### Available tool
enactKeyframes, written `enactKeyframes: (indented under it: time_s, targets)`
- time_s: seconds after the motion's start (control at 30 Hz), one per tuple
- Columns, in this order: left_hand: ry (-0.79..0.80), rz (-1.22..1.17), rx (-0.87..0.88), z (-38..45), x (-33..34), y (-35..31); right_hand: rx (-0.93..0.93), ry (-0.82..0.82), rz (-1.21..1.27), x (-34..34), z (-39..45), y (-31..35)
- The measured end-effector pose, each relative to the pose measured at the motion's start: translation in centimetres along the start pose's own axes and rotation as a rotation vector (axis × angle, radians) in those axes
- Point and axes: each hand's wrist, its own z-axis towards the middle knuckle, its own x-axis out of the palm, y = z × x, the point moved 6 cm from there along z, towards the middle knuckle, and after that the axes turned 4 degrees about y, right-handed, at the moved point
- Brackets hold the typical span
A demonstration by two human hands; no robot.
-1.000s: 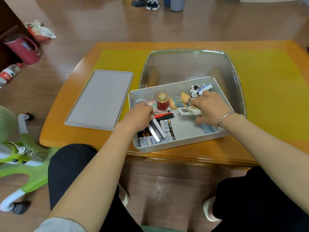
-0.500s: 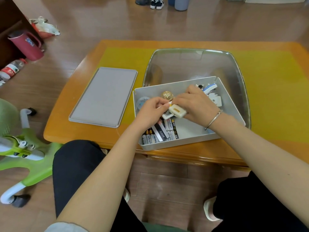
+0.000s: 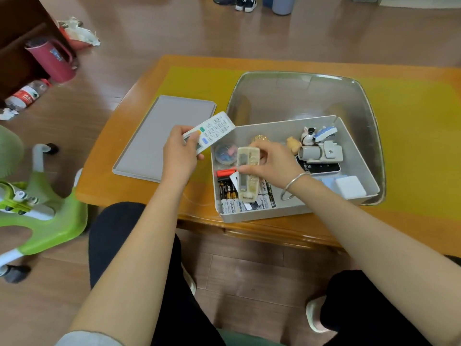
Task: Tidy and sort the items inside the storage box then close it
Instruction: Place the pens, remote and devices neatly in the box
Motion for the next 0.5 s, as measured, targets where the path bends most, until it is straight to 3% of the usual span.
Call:
enactKeyframes:
  time_s: [0.23, 0.3, 0.5]
  targets:
    - [-0.042, -0.047, 0.073, -0.5, -0.6, -0.4, 0.105, 0.136, 0.185, 3.6, 0.4, -0.1]
    - [-0.047, -0.026, 0.104, -0.6, -0.6, -0.7, 0.096, 0.162, 0.128, 3.3, 0.2, 0.0]
    - [-0.025, -0.020, 0.147, -0.7, 0.8, -1.7, 0.054, -0.285, -0.071, -3.5, -1.2, -1.1]
